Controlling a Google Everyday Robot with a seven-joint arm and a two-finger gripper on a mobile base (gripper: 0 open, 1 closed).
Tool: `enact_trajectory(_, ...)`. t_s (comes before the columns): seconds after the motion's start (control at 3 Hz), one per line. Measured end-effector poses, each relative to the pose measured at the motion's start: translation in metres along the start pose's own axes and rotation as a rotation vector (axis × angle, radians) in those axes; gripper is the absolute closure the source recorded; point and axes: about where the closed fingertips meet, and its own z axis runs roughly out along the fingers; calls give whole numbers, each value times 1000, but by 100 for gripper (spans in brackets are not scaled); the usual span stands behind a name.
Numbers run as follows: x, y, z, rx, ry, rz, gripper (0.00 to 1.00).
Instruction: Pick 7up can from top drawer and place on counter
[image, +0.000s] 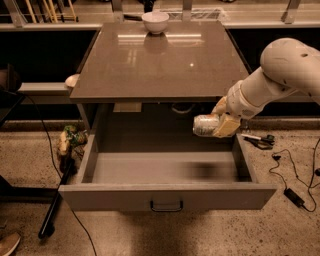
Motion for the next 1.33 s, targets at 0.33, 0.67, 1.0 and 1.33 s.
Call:
enact_trajectory(0.33,-7,-17,-8,26,-7,-5,100)
enact_trajectory(0.67,-24,-52,-40,96,-41,-38,100)
enact_trajectory(1.0,-46,-90,-84,178,-69,-89,100)
enact_trajectory(1.33,-65,-123,-105,214,-76,-122,100)
